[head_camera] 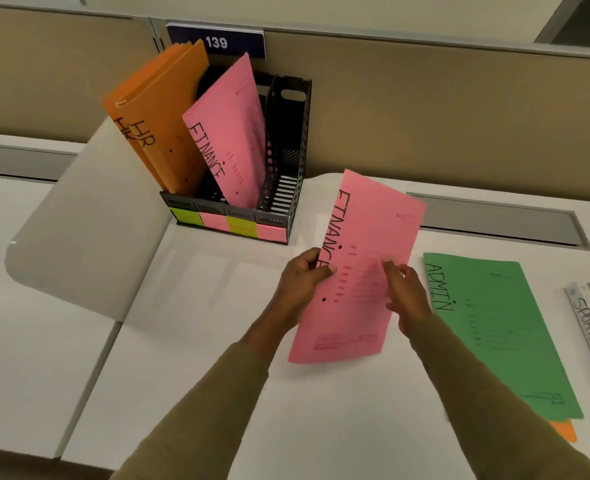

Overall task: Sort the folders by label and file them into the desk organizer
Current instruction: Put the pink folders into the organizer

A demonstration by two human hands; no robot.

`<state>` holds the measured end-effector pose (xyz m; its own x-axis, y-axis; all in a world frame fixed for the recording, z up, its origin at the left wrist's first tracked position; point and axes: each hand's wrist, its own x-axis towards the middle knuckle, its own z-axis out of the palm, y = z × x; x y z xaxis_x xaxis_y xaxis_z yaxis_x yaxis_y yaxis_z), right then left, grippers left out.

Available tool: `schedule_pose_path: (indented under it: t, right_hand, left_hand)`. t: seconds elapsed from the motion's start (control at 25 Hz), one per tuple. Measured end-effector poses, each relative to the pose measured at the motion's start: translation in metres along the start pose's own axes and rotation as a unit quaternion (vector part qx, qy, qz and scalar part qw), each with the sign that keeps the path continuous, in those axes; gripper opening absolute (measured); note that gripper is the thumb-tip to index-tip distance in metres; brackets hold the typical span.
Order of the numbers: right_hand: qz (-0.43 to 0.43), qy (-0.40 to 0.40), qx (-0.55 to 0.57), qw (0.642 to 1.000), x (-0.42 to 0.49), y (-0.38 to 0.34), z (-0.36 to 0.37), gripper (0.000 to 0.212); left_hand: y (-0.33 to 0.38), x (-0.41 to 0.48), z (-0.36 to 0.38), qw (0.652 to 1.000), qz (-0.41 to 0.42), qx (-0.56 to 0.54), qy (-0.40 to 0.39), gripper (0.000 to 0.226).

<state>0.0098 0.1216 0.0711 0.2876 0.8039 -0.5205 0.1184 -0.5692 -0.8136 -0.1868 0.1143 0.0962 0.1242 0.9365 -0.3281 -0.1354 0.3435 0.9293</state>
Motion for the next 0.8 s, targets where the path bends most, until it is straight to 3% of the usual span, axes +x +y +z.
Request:
schedule_pose_path:
  t: [0.16,0.36,0.56,0.8]
  right_hand:
    - [-0.063,-0.053,0.1,0.992,0.011,-0.094,0.038,0.078]
    - [-0.196,-0.147,0.113,0.963,0.005,-0.21,0.114,0.065]
    - [-0.261,-0.207,0.074,0.94,0.011,-0.288,0.184,0.067]
    - [-0.271,-0.234,0.02,0.933,0.043,-0.326,0.232,0.053]
  left_hand:
    - [0.059,-0.008,-0.052,0.99,0.134,-0.018,0.036,0.027]
    - [0.11,-0.006,-0.11,0.965,0.245,-0.015,0.097,0.028]
    - [0.126,0.018,-0.15,0.945,0.287,-0.019,0.153,0.027]
    - [0.117,0.071,-0.159,0.952,0.242,-0.009,0.189,0.019]
